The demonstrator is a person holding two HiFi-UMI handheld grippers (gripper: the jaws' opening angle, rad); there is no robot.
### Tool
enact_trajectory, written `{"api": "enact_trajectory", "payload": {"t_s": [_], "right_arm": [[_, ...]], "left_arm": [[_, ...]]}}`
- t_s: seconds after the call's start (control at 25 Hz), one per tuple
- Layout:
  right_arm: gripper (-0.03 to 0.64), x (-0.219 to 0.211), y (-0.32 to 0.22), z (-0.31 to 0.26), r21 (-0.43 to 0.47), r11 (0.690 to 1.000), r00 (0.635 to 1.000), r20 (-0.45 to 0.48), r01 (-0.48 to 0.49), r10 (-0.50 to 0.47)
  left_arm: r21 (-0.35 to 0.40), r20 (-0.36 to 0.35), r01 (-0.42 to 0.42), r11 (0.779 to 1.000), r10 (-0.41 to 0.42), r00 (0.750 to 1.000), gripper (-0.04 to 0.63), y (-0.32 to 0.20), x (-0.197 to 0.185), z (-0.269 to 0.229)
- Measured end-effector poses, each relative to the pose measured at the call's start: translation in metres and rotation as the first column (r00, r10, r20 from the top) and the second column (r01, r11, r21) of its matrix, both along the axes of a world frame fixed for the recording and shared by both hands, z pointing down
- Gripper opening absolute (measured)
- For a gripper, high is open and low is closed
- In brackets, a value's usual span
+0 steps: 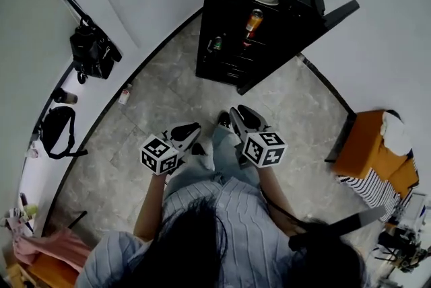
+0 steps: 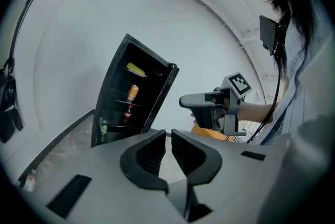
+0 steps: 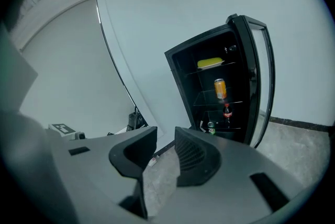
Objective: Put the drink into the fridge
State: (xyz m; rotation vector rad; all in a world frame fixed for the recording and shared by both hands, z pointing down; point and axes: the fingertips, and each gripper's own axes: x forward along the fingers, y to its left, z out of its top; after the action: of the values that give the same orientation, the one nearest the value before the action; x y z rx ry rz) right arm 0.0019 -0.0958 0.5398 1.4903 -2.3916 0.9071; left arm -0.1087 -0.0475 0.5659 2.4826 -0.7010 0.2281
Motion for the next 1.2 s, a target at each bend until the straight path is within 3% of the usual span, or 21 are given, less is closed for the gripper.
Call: {"api": "enact_trajectory", "payload": {"t_s": [0.4, 0.64, 0.92, 1.2], "right_arm": [[0.094, -0.038, 0.025, 0.018, -0.057, 0.990, 0.990, -0.054, 0.126, -0.130], [0.088, -0.031, 0.043, 0.017, -0.055, 0.992, 0.992, -0.056, 0.109, -0.112], [0.084, 0.021, 0.065, 0.011, -0.048, 0.999, 0.999, -0.032, 0.000, -0.002], [0.083, 0.045, 0.107, 0.014, -0.057, 0.998, 1.000, -0.018, -0.001, 0.000]], "left_arm": [[-0.036, -0.010, 0.077, 0.996, -0.078, 0.997, 0.041, 0.016, -0.028, 0.012], [-0.029, 0.002, 0.096, 0.995, -0.096, 0.995, 0.041, 0.013, -0.043, 0.013], [0.023, 0.019, 0.015, 1.000, -0.015, 1.000, 0.041, 0.011, -0.005, -0.003], [0.032, 0.002, -0.069, 0.997, 0.069, 0.998, 0.041, 0.054, 0.058, -0.014]]}}
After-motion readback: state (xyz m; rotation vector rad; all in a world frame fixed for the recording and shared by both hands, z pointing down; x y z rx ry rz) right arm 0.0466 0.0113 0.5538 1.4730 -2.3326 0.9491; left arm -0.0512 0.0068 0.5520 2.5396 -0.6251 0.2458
